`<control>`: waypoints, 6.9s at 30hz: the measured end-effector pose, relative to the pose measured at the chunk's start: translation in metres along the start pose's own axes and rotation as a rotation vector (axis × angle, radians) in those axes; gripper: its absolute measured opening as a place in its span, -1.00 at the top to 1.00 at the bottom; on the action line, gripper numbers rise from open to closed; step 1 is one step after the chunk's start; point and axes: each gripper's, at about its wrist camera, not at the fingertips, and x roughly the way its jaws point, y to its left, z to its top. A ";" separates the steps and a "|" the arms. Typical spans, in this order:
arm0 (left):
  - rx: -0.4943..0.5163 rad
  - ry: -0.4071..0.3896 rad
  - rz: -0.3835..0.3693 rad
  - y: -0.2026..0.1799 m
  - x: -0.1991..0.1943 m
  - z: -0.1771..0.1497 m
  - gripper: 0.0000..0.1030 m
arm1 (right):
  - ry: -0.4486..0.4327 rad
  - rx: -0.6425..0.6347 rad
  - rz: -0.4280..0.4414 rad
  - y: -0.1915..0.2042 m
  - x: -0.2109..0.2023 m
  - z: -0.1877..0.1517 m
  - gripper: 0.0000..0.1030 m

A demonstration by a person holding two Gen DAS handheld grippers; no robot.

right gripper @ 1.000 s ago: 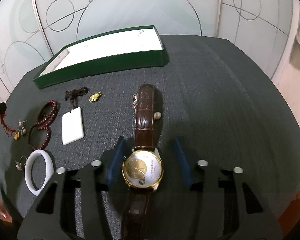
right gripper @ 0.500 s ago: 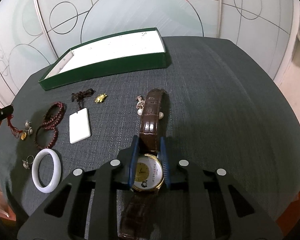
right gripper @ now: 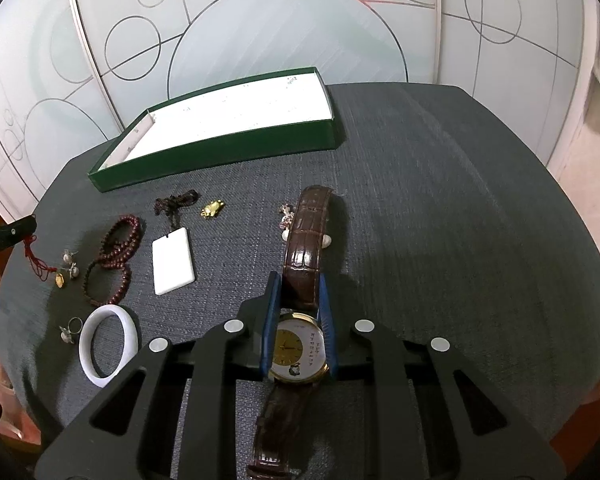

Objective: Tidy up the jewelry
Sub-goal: 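Lift the red-cord pendant with the left tool while right lifts the watch, then carry both items into the box and open both tools to release them, then withdraw both tools from the box back over the table, then lower the left tool onto the pearl ring and close on it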

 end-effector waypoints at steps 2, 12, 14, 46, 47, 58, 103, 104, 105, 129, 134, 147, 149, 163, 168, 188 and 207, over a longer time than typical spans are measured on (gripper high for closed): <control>0.001 0.008 0.001 0.000 0.002 0.000 0.88 | 0.007 0.000 -0.001 0.000 0.002 0.000 0.63; 0.000 0.019 -0.007 -0.003 0.003 -0.005 0.88 | 0.020 0.013 -0.017 0.000 -0.001 -0.007 -0.09; -0.002 0.017 -0.006 -0.003 0.002 -0.006 0.88 | 0.032 0.001 -0.020 0.002 -0.003 -0.013 -0.09; -0.001 -0.014 -0.018 -0.010 -0.014 0.004 0.88 | -0.079 -0.084 -0.036 0.022 -0.038 0.003 0.22; 0.001 -0.018 -0.020 -0.011 -0.014 0.006 0.88 | -0.085 -0.084 -0.033 0.023 -0.039 0.006 0.22; 0.025 -0.078 -0.038 -0.024 -0.020 0.042 0.88 | -0.173 -0.080 0.000 0.037 -0.047 0.051 0.22; 0.168 0.064 0.044 -0.076 0.186 0.162 0.88 | -0.071 -0.054 0.030 0.037 0.142 0.216 0.23; 0.171 0.072 0.045 -0.076 0.188 0.161 0.88 | -0.069 -0.057 0.029 0.038 0.142 0.216 0.23; 0.171 0.075 0.047 -0.076 0.189 0.160 0.87 | -0.067 -0.059 0.031 0.039 0.143 0.216 0.21; 0.169 0.091 0.017 -0.069 0.180 0.122 -0.08 | -0.078 -0.062 0.074 0.032 0.094 0.186 -0.28; 0.159 0.080 0.003 -0.066 0.165 0.112 -0.08 | -0.098 -0.054 0.082 0.035 0.077 0.190 -0.28; 0.118 0.059 -0.013 -0.043 0.127 0.091 -0.08 | -0.165 -0.096 0.047 0.055 0.022 0.176 -0.28; 0.108 0.055 -0.016 -0.040 0.119 0.087 -0.08 | -0.149 -0.078 0.031 0.050 0.021 0.165 -0.28; 0.041 0.088 -0.004 -0.016 0.084 0.034 -0.08 | -0.037 0.072 0.019 0.008 0.022 0.083 -0.26; -0.008 0.108 0.004 -0.002 0.078 0.013 -0.08 | -0.026 0.070 0.014 0.004 0.014 0.061 -0.26; -0.052 0.114 -0.022 0.015 0.051 -0.036 -0.06 | -0.003 0.051 0.034 0.007 0.010 0.032 -0.27; 0.002 0.096 -0.020 0.003 0.063 -0.029 0.73 | 0.003 0.051 0.037 0.007 0.014 0.031 -0.27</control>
